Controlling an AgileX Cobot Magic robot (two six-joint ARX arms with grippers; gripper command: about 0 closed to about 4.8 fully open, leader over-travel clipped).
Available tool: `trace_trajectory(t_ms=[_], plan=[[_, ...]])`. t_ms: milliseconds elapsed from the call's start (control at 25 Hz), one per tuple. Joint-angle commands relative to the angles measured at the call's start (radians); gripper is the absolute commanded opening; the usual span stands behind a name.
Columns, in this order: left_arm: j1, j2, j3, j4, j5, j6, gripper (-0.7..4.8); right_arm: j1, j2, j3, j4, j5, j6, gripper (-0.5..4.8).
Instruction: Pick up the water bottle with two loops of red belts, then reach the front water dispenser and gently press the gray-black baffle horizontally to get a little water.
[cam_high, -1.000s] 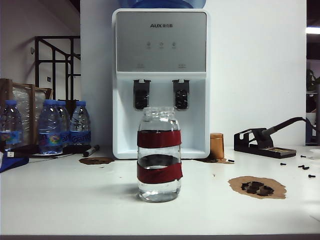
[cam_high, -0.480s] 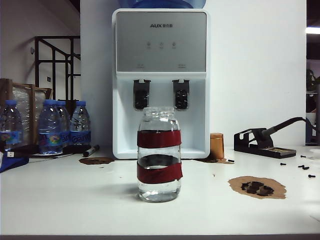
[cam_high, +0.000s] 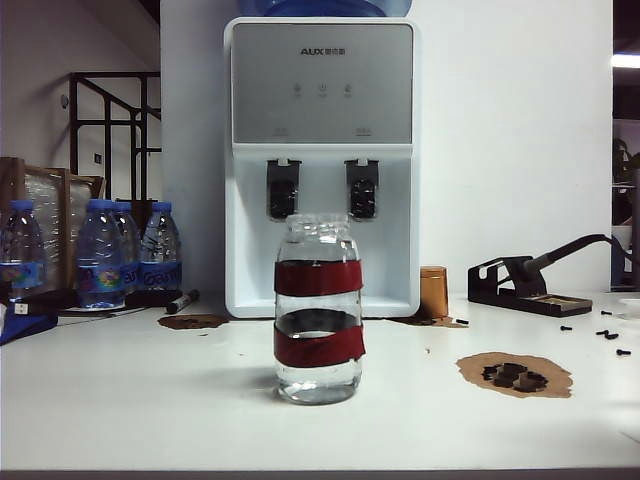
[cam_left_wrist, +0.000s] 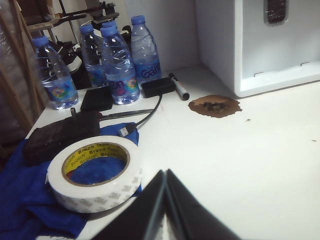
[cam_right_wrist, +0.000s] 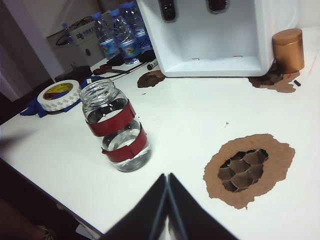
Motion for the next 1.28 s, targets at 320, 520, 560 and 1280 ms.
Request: trace_trajectory(t_ms=[320, 520, 560, 1280], plan=[[0.0, -0.001, -0.002, -0.002, 0.0, 0.003, -0.04, 0.0, 0.0, 0.002, 0.008, -0.005, 0.011, 0.06], [0.0, -0.001, -0.002, -0.002, 0.0, 0.003, -0.04, 0.0, 0.0, 0.002, 0.008, -0.007, 0.01, 0.24], [0.0, -0.001, -0.002, -0.002, 0.0, 0.003, -0.04, 0.0, 0.0, 0.002, 0.008, -0.007, 0.01, 0.27], [0.0, -0.001, -0.002, -0.002, 0.0, 0.003, -0.04, 0.0, 0.0, 0.002, 0.008, -0.003, 0.01, -0.03]])
